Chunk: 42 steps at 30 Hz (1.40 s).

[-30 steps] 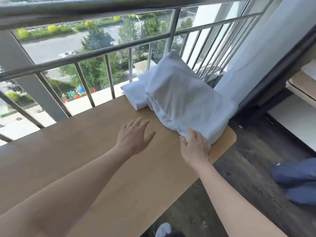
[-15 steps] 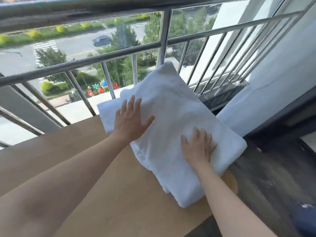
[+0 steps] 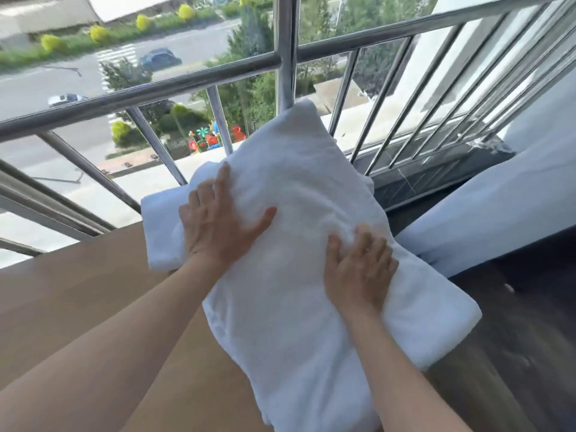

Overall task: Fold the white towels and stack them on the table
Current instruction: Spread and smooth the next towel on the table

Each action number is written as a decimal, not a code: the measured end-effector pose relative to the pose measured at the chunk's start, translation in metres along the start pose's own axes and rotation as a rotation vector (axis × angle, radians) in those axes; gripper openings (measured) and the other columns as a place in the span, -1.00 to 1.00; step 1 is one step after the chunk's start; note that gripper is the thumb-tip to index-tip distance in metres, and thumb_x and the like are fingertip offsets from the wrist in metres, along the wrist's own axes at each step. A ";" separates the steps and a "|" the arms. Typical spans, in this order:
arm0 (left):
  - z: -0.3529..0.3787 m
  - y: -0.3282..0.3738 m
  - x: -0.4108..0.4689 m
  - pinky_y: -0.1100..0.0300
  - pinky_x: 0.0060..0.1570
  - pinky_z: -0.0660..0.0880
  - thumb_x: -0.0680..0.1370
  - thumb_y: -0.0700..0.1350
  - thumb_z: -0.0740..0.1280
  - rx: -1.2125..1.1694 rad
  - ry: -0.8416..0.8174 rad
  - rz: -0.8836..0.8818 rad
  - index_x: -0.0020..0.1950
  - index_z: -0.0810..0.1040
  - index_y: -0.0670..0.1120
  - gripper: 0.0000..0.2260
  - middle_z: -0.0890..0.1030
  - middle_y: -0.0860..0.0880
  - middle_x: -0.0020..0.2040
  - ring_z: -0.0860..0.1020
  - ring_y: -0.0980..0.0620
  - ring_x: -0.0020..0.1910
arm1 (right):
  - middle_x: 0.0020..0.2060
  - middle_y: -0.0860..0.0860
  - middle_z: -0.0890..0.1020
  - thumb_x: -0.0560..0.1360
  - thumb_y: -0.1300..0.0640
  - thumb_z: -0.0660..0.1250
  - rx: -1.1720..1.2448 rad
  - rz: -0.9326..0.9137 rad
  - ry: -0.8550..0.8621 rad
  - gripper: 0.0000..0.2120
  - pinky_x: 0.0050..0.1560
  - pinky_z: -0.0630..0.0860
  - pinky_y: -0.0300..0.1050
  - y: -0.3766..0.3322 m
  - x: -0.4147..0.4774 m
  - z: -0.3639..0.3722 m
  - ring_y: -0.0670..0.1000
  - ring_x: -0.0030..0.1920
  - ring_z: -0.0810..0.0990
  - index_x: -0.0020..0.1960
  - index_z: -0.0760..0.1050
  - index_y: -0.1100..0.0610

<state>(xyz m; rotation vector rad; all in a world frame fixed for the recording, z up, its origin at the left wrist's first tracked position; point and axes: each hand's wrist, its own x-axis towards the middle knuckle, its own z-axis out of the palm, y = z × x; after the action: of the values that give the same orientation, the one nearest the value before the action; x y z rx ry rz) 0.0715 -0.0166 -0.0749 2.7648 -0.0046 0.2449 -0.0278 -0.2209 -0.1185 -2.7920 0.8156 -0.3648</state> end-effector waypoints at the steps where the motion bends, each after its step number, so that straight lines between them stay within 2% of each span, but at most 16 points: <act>1: 0.000 0.000 -0.001 -0.15 0.21 0.32 0.30 0.57 0.14 -0.020 0.006 -0.002 0.57 0.12 0.07 -0.04 0.43 -0.11 0.33 0.39 -0.17 0.27 | 0.01 0.20 0.55 0.63 -0.21 0.13 -0.007 -0.006 0.000 -0.54 0.01 0.35 0.16 0.000 0.000 0.000 0.26 0.01 0.49 0.21 0.44 0.17; 6: -0.003 0.003 -0.007 -0.11 0.22 0.30 0.28 0.57 0.22 -0.101 0.056 -0.008 0.48 0.22 0.11 -0.11 0.46 -0.04 0.26 0.43 -0.14 0.22 | -0.10 0.16 0.58 0.67 -0.18 0.06 -0.033 -0.042 -0.047 -0.57 -0.05 0.32 0.13 0.000 0.004 -0.004 0.23 -0.06 0.51 -0.03 0.44 0.16; 11: -0.022 0.007 -0.011 -0.01 0.22 0.30 0.25 0.53 0.33 -0.235 0.035 -0.033 0.36 0.29 0.11 -0.18 0.50 0.06 0.25 0.47 -0.04 0.24 | -0.20 0.21 0.61 0.66 -0.10 0.04 0.266 -0.033 0.043 -0.53 -0.10 0.40 0.15 0.004 0.010 -0.019 0.29 -0.13 0.56 -0.16 0.48 0.23; 15: -0.046 0.011 -0.025 0.05 0.21 0.33 0.23 0.48 0.38 -0.321 0.006 -0.041 0.34 0.35 0.10 -0.20 0.50 0.14 0.12 0.46 0.06 0.17 | -0.40 0.21 0.55 0.62 0.00 0.15 0.399 -0.073 0.184 -0.60 -0.24 0.49 0.13 -0.006 0.009 -0.047 0.29 -0.33 0.54 -0.31 0.40 0.21; 17: -0.062 0.010 -0.034 0.06 0.11 0.42 0.22 0.46 0.41 -0.403 -0.010 -0.076 0.26 0.36 0.17 -0.29 0.52 0.16 0.04 0.50 0.05 0.08 | -0.46 0.15 0.51 0.60 -0.01 0.19 0.409 -0.128 0.225 -0.62 -0.30 0.47 0.07 -0.017 0.003 -0.064 0.26 -0.39 0.50 -0.35 0.33 0.13; 19: -0.080 0.000 -0.044 0.16 -0.09 0.44 0.23 0.44 0.42 -0.487 0.025 -0.109 0.13 0.34 0.26 -0.42 0.53 0.20 -0.06 0.51 0.18 -0.07 | -0.49 0.10 0.48 0.59 -0.03 0.20 0.418 -0.200 0.252 -0.62 -0.36 0.42 -0.01 -0.031 -0.005 -0.081 0.22 -0.42 0.47 -0.36 0.27 0.07; 21: -0.100 -0.017 -0.058 0.28 -0.24 0.38 0.23 0.40 0.42 -0.548 0.075 -0.157 0.05 0.34 0.30 -0.50 0.54 0.23 -0.13 0.52 0.30 -0.14 | -0.51 0.06 0.43 0.57 -0.04 0.20 0.431 -0.265 0.273 -0.59 -0.39 0.35 -0.08 -0.047 -0.017 -0.096 0.20 -0.45 0.44 -0.39 0.29 0.11; 23: -0.121 -0.041 -0.074 0.32 -0.29 0.35 0.23 0.36 0.43 -0.579 0.115 -0.191 0.01 0.36 0.32 -0.55 0.55 0.24 -0.18 0.52 0.35 -0.17 | -0.52 0.06 0.43 0.55 -0.04 0.21 0.446 -0.325 0.267 -0.58 -0.41 0.33 -0.08 -0.068 -0.034 -0.108 0.21 -0.46 0.44 -0.41 0.33 0.14; 25: -0.144 -0.071 -0.094 0.33 -0.29 0.36 0.23 0.34 0.43 -0.580 0.154 -0.212 0.00 0.35 0.34 -0.57 0.55 0.23 -0.19 0.52 0.32 -0.17 | -0.53 0.08 0.46 0.54 -0.05 0.21 0.444 -0.396 0.242 -0.58 -0.41 0.29 -0.10 -0.093 -0.059 -0.117 0.22 -0.46 0.45 -0.42 0.32 0.13; 28: -0.178 -0.124 -0.128 0.46 -0.30 0.34 0.22 0.33 0.42 -0.593 0.225 -0.257 0.04 0.42 0.23 -0.53 0.55 0.24 -0.18 0.52 0.37 -0.16 | -0.56 0.07 0.43 0.52 -0.04 0.22 0.437 -0.508 0.230 -0.58 -0.37 0.18 -0.16 -0.138 -0.103 -0.128 0.21 -0.50 0.42 -0.44 0.29 0.11; 31: -0.212 -0.185 -0.173 0.52 -0.29 0.37 0.22 0.31 0.43 -0.638 0.278 -0.333 0.06 0.45 0.16 -0.51 0.56 0.23 -0.16 0.52 0.40 -0.15 | -0.57 0.08 0.44 0.50 -0.05 0.21 0.433 -0.607 0.191 -0.59 -0.37 0.17 -0.16 -0.188 -0.160 -0.135 0.22 -0.52 0.43 -0.45 0.31 0.12; 35: -0.253 -0.274 -0.240 0.50 -0.31 0.37 0.20 0.33 0.40 -0.656 0.323 -0.455 0.09 0.42 0.16 -0.46 0.55 0.21 -0.14 0.50 0.44 -0.14 | -0.56 0.09 0.45 0.50 -0.03 0.25 0.440 -0.720 0.074 -0.62 -0.36 0.19 -0.15 -0.256 -0.248 -0.128 0.22 -0.51 0.46 -0.43 0.22 0.04; 38: -0.279 -0.342 -0.288 0.43 -0.32 0.31 0.20 0.34 0.40 -0.620 0.340 -0.565 0.08 0.38 0.21 -0.47 0.53 0.23 -0.14 0.47 0.46 -0.12 | -0.56 0.10 0.44 0.49 0.03 0.31 0.440 -0.798 -0.039 -0.59 -0.38 0.19 -0.15 -0.301 -0.316 -0.110 0.21 -0.50 0.46 -0.44 0.22 0.07; 42: -0.300 -0.423 -0.345 0.35 -0.31 0.35 0.28 0.24 0.50 -0.572 0.361 -0.675 0.07 0.38 0.23 -0.53 0.55 0.22 -0.14 0.53 0.35 -0.17 | -0.56 0.10 0.44 0.51 0.00 0.28 0.440 -0.881 -0.157 -0.58 -0.41 0.20 -0.13 -0.354 -0.399 -0.081 0.21 -0.50 0.43 -0.45 0.28 0.14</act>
<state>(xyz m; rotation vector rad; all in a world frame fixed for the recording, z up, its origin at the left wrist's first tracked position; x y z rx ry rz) -0.3046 0.4759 -0.0087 1.9823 0.7982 0.4623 -0.2010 0.2806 -0.0177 -2.5349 -0.5183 -0.3797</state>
